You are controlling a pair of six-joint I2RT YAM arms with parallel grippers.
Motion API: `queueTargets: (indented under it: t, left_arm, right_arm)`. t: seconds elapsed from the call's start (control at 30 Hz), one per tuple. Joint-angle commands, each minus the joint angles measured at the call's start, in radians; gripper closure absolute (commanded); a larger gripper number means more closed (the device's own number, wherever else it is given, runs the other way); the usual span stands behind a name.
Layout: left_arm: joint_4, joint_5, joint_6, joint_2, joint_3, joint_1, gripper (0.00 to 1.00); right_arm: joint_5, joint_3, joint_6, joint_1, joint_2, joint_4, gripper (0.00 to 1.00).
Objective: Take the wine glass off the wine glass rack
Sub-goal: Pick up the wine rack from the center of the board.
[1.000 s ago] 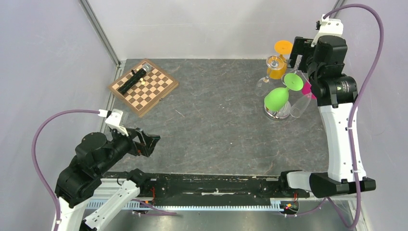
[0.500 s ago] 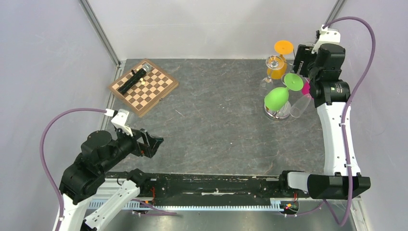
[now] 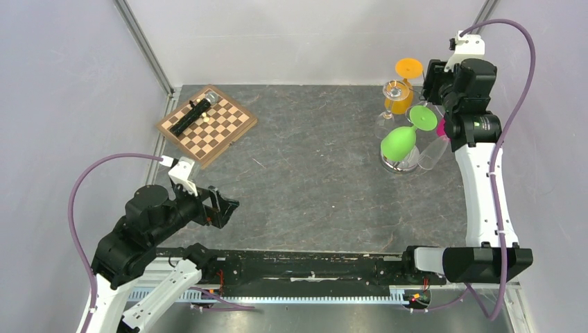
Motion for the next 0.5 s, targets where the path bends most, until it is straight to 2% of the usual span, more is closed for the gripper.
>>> queueTargets:
  t: [0.0,0.17,0.47]
  left_arm:
    - [0.05,0.026,0.044,0.008,0.001,-0.002,0.0]
    - [0.048,0.026,0.053,0.009,0.006,-0.002,0.0]
    - [0.041,0.017,0.053,0.005,0.002,-0.003,0.0]
  right_arm:
    - [-0.011,0.039,-0.007,-0.007,0.025,0.036,0.42]
    - [0.005,0.046,-0.001,-0.012,0.043,0.034,0.47]
    - [-0.016,0.047,0.012,-0.024,0.057,0.04,0.63]
